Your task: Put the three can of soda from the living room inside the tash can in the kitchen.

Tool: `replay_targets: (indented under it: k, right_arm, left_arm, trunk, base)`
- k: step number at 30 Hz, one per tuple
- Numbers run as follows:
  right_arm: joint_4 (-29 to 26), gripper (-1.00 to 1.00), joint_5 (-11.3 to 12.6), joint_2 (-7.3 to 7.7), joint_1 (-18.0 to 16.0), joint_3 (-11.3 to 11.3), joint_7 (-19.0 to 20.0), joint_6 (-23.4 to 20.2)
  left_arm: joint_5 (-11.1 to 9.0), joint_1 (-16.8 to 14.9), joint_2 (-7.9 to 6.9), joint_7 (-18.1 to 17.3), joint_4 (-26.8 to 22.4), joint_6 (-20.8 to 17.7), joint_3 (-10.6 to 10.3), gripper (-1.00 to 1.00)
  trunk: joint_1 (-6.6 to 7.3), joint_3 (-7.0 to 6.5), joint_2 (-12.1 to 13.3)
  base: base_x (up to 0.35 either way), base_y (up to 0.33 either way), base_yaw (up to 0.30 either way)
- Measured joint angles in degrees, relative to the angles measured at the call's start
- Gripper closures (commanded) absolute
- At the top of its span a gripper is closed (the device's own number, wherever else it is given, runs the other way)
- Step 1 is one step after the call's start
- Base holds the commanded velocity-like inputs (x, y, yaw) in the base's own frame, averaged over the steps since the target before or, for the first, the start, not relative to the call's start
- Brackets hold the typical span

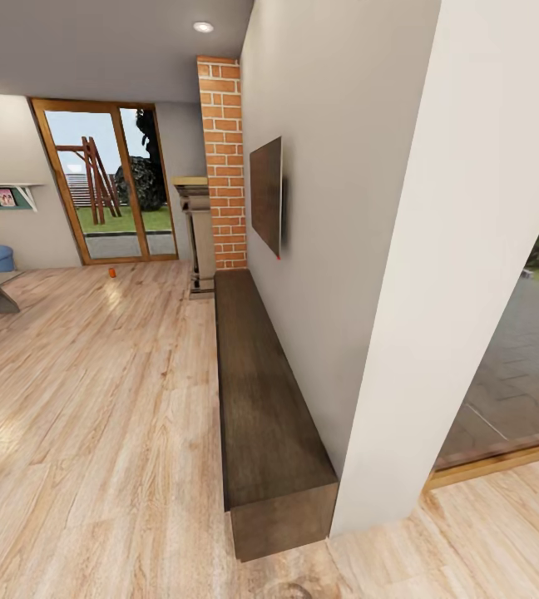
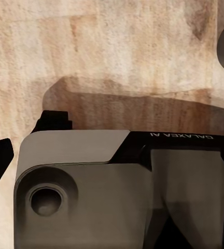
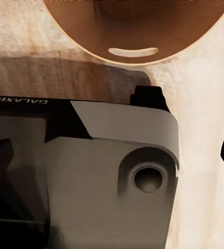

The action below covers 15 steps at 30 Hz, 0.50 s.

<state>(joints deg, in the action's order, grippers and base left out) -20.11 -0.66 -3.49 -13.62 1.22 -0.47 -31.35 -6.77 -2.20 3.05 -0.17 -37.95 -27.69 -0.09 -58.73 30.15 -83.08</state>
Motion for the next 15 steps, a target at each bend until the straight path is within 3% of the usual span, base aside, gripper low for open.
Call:
replay_targets:
  k: [15]
  right_arm:
    - [0.0, -1.0, -0.1, 0.25, 0.0, -0.1, 0.0, 0.3]
  left_arm:
    - [0.0, 0.0, 0.03, 0.0, 0.1, 0.0, 0.0, -1.0]
  trunk:
    - [0.0, 0.0, 0.0]
  base:
    - [0.0, 0.0, 0.0]
